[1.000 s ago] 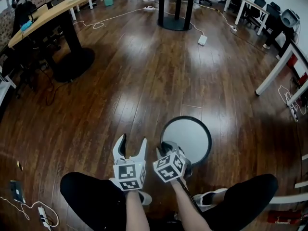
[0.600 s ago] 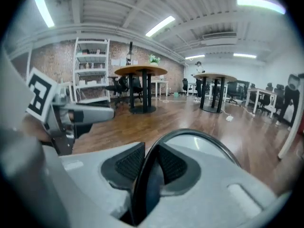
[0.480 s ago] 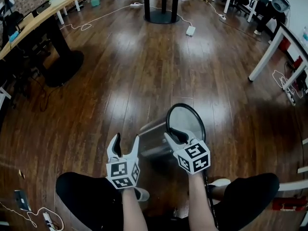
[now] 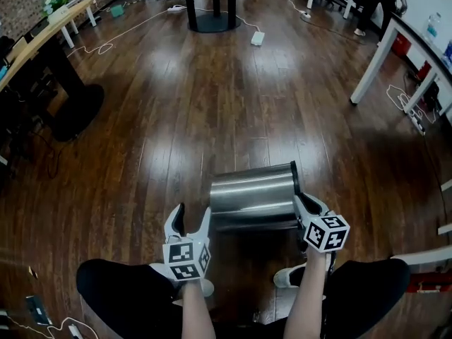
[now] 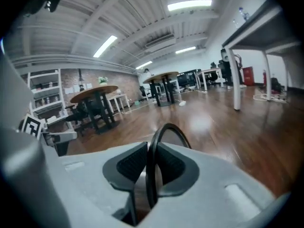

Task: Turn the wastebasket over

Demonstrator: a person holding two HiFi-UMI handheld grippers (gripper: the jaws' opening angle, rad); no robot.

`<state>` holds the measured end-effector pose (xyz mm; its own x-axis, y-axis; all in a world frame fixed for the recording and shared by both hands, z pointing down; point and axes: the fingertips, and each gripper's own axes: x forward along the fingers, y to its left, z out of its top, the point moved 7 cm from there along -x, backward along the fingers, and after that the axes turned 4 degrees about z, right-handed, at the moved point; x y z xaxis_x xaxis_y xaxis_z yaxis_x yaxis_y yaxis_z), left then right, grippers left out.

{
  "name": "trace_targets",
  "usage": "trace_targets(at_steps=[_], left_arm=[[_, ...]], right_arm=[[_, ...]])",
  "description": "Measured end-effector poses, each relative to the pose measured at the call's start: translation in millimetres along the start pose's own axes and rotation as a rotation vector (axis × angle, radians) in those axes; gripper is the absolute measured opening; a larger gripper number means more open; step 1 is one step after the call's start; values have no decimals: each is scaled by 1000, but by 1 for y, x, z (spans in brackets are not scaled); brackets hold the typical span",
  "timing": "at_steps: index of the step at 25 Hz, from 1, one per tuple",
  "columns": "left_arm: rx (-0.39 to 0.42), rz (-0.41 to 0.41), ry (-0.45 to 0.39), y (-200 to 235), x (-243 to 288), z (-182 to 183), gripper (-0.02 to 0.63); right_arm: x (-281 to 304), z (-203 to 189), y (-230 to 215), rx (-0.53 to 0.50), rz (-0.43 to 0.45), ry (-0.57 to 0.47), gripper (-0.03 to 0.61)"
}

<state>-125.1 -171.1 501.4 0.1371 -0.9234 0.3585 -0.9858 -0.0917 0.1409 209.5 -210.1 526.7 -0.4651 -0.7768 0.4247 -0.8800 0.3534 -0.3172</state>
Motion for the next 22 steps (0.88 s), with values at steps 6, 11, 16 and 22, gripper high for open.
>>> trace_targets(at_steps=[6,11,16,22], left_arm=[[27,-51,58,-23,14,-16,314],[-11,-43,123,-16,29,-41,316],[-110,-54,179,-4,63,-60,321],[-213,-159,262,-4,77,-86,342]], right_arm=[[8,-66,-29,192,-24,55,60],[17,-64,-23,215,-5,42,63],[11,-61,-23,159,-81,-44,244],[18,-50,2,19,-96,-23,245]])
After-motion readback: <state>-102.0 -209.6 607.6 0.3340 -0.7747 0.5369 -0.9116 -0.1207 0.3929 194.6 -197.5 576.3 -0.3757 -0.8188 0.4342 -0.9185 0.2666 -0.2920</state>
